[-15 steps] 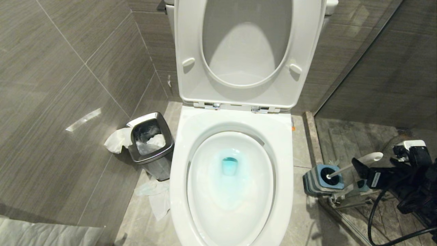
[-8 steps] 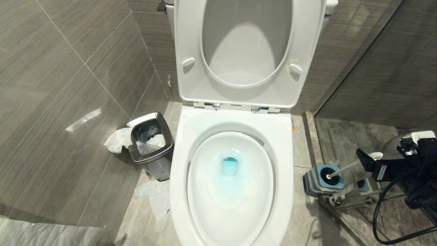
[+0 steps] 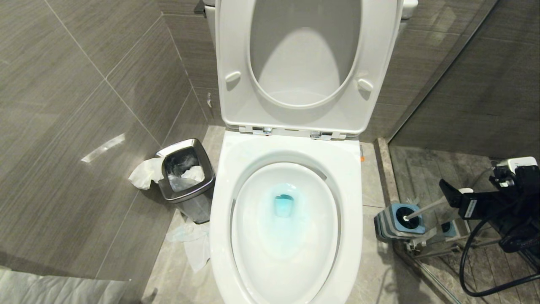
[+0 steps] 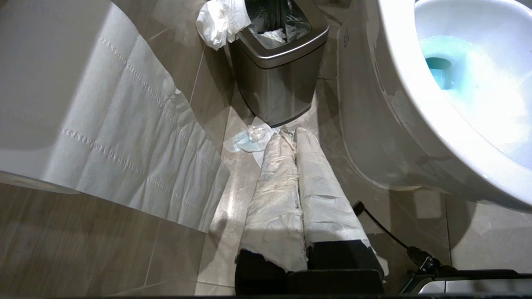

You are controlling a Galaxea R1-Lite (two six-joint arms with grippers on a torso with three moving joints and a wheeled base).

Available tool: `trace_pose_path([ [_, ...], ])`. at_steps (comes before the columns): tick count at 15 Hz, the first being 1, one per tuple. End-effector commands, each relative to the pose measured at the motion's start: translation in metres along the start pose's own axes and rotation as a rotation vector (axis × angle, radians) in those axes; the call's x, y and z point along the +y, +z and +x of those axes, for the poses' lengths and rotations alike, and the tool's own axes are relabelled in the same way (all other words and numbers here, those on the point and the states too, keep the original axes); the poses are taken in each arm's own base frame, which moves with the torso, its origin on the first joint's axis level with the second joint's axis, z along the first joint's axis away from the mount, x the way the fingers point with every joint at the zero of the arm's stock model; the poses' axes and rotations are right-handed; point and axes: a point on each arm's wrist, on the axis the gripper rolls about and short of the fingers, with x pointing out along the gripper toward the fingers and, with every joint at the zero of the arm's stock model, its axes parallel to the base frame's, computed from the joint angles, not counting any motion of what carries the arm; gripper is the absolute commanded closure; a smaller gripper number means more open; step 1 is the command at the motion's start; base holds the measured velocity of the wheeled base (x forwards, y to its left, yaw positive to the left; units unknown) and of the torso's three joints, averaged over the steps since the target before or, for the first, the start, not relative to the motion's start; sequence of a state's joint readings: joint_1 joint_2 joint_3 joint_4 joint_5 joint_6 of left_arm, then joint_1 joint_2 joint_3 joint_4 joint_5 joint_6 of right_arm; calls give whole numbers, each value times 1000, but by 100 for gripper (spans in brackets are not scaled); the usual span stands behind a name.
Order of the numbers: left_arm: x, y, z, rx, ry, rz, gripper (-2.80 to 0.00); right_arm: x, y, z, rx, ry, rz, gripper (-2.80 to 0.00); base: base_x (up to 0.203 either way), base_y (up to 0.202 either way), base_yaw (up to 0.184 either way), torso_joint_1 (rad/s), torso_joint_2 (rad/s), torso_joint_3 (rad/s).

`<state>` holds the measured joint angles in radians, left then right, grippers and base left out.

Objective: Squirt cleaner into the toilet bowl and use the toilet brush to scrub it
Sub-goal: Flush the toilet

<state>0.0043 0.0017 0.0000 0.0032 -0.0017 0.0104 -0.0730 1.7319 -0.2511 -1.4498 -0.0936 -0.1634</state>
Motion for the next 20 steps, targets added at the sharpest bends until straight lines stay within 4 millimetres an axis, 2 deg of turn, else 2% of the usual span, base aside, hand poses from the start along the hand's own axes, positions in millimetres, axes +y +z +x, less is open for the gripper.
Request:
trace_pose_path([
  [1,0,0,0,1,1,-3,0,0,0,2,-5,-1,0,-280,0,0,0,0,0,0],
  [18,0,0,0,1,1,-3,0,1,-3,11,-1,2,5,-280,0,0,0,0,0,0],
  [19,0,0,0,3,0,-3,0,1,-2,11,-4,5,7,-4,0,0,0,0,0,0],
  [20,0,0,0,1,1,-3,0,1,-1,13,-11,5,8,0,0,0,0,0,0,0],
])
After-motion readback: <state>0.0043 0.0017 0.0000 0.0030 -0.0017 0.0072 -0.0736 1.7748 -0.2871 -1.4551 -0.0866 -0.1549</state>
